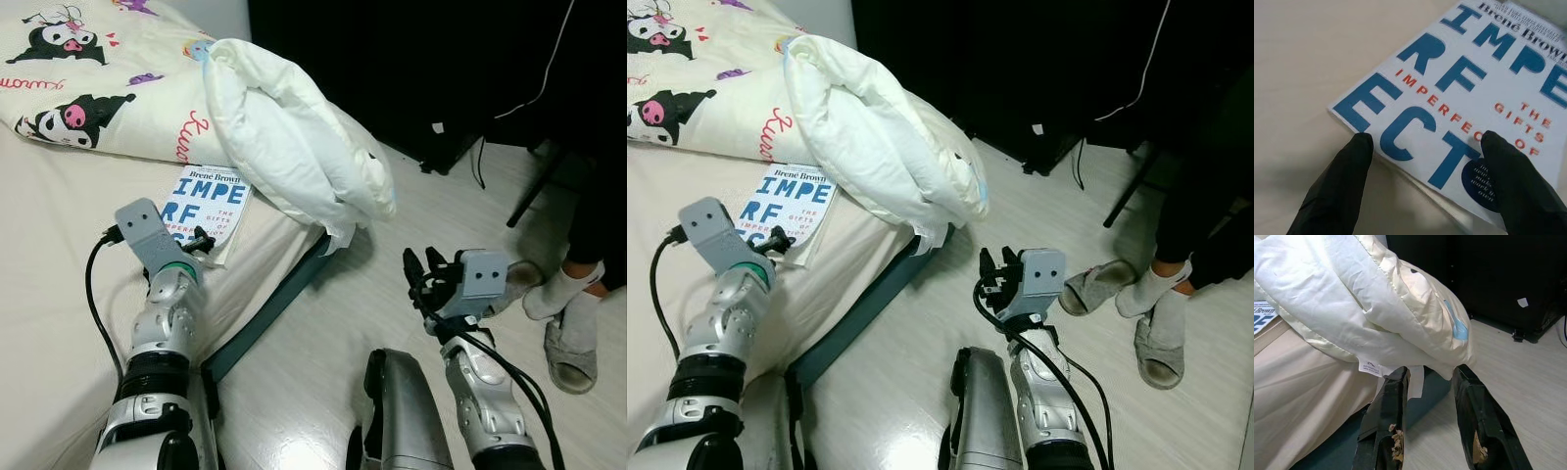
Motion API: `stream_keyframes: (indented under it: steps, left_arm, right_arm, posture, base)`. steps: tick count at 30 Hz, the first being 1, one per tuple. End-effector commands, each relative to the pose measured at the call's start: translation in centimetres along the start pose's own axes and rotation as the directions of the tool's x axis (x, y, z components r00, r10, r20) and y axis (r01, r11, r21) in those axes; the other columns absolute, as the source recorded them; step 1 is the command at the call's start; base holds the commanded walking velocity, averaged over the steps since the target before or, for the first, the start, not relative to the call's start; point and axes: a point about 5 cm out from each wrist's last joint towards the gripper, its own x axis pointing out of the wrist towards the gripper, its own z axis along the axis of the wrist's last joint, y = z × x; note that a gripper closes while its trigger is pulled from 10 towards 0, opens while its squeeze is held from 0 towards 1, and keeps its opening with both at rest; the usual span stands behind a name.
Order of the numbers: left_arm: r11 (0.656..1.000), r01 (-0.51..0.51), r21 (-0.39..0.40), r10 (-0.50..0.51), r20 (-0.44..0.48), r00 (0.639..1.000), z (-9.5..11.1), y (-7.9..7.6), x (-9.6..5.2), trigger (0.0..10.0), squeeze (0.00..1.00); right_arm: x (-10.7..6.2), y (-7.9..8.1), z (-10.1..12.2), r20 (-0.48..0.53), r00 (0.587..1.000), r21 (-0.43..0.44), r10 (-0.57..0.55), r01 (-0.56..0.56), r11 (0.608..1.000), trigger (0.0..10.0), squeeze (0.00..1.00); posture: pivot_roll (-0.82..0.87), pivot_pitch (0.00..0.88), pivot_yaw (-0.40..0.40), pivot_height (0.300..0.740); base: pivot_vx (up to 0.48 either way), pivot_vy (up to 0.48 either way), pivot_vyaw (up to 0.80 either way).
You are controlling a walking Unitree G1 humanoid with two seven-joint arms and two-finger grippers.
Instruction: Clean up the room
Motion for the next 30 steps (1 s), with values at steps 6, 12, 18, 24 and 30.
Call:
stream_keyframes:
  steps: [6,12,18,24,30]
  left_arm:
    - [0.998,-0.052,0.047,0.054,-0.059,0.997,-2.2,0.7,0.0,10.0,0.00]
    - [0.989,-0.121,0.085,0.128,-0.085,0.988,-3.1,1.6,-0.2,10.0,0.00]
    - [0.986,-0.146,0.079,0.154,-0.120,0.981,-4.0,2.0,-0.3,10.0,0.00]
    - [0.967,-0.004,-0.256,-0.092,-0.360,0.929,-6.1,-0.7,-1.0,10.0,0.00]
    - [0.874,0.121,-0.470,-0.324,-0.379,0.867,-6.3,-4.0,-2.1,10.0,0.00]
  right_arm:
    - [-0.4,-0.2,-0.3,-0.020,1.000,0.002,-0.006,0.006,1.000,10.0,0.00]
    - [-0.4,-0.2,-0.3,-0.021,1.000,0.001,-0.007,0.007,1.000,10.0,0.00]
    - [-0.4,-0.1,-0.4,-0.022,1.000,0.003,-0.005,0.005,1.000,10.0,0.00]
    - [-0.3,-0.1,-0.4,-0.025,1.000,0.001,-0.005,0.005,1.000,10.0,0.00]
    - [-0.3,-0.1,-0.5,-0.028,1.000,0.000,-0.005,0.005,1.000,10.0,0.00]
  posture:
    - [-0.02,0.188,0.024,0.500]
    - [-0.02,0.188,0.024,0.500]
    - [-0.03,0.189,0.020,0.500]
    - [-0.03,0.189,0.020,0.500]
    - [-0.04,0.184,0.018,0.500]
  base:
    - [0.000,0.000,0.00]
    - [0.000,0.000,0.00]
    - [0.000,0.000,0.00]
    - [0.000,0.000,0.00]
    - [0.000,0.000,0.00]
